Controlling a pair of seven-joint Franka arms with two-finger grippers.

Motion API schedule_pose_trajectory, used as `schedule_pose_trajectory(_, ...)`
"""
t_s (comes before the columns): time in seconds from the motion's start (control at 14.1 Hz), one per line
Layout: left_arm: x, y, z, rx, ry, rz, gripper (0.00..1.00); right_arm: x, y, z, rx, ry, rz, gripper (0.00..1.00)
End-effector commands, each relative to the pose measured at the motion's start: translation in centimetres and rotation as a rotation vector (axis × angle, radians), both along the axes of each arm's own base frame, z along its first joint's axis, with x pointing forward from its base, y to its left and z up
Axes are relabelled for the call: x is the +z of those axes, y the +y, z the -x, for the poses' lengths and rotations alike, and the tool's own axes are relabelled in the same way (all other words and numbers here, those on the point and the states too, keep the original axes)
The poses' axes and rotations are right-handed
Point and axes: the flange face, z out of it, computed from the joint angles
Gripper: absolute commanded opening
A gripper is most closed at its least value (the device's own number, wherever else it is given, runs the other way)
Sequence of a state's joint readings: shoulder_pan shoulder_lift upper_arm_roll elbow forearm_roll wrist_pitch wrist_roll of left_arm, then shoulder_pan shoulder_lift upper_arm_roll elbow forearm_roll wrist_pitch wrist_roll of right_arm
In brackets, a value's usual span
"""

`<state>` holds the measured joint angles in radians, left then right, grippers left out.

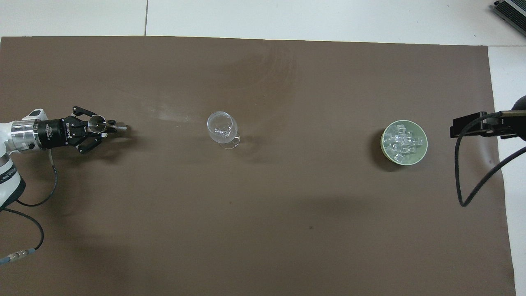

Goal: Pour wine and add ice with both arms
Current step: 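Lift the silver jigger with the left gripper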

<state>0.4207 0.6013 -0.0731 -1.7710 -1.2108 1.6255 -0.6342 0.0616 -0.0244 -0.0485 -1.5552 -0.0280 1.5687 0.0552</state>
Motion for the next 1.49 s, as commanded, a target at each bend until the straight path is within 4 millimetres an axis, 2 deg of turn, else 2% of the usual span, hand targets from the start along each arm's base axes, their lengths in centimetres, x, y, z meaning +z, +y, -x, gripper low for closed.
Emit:
schedule_pose_trajectory(0.0,2.3,-0.7,-0.4,0.019,0.02,-0.003,0.0,0.1,0.1,0.7,-0.013,0.009,-0.008,1.0)
schedule_pose_trajectory(0.5,4.8,-3.3,-1.3,0.012,0.028,-0.035,0.0,0.1,0.1,0.7,-0.013,0.009,-0.008,1.0)
schedule_pose_trajectory(0.57,5.3,-4.3,-1.6,0.005,0.026,-0.046,0.0,0.1,0.1,0.7,-0.013,0.009,-0.008,1.0)
schedule_pose_trajectory(1.34,9.6,-10.5,-2.9,0.014,0.054,-0.077,0.0,0.1,0.1,0.7,-0.013,0.009,-0.008,1.0)
schedule_pose_trajectory(1.41,10.2,-11.8,-3.0,-0.003,0.044,-0.08,0.0,0.1,0.1,0.7,-0.013,0.009,-0.008,1.0)
